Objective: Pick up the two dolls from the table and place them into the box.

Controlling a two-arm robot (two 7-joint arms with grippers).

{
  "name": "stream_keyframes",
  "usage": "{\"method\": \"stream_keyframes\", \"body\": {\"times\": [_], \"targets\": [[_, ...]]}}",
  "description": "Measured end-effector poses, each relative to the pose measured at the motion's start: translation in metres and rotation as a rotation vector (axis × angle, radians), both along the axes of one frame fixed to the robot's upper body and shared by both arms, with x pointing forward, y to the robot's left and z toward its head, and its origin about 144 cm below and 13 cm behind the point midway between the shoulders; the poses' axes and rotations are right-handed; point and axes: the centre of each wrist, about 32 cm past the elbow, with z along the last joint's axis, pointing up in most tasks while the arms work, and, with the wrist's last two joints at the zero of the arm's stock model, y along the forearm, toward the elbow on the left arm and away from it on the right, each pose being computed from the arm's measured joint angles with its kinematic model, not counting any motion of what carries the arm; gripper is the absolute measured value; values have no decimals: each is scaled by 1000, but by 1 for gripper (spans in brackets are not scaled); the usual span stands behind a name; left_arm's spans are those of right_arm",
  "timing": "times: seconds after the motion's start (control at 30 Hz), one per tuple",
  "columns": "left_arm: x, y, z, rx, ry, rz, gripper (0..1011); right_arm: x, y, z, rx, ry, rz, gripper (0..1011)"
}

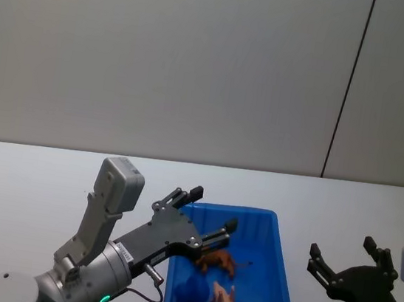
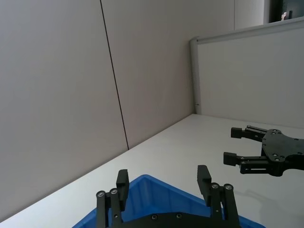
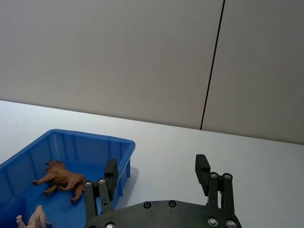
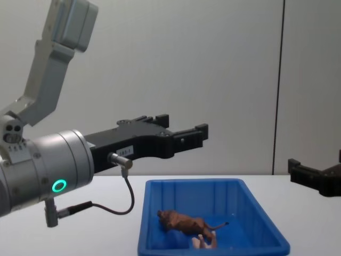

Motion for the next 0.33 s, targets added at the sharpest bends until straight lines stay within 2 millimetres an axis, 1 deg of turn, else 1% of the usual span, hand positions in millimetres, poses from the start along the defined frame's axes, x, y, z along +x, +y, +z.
{"method": "stream_keyframes", "body": {"times": [0.03, 0.17, 0.33], "targets": [[0, 0, 0, -1, -1, -2, 891, 0, 0, 0, 0, 0, 0, 1001], [1, -1, 1, -6, -5, -13, 999, 0, 0, 0, 0, 0, 0, 1001], [1, -2, 1, -9, -8, -21, 1003, 0, 0, 0, 0, 0, 0, 1001]]}}
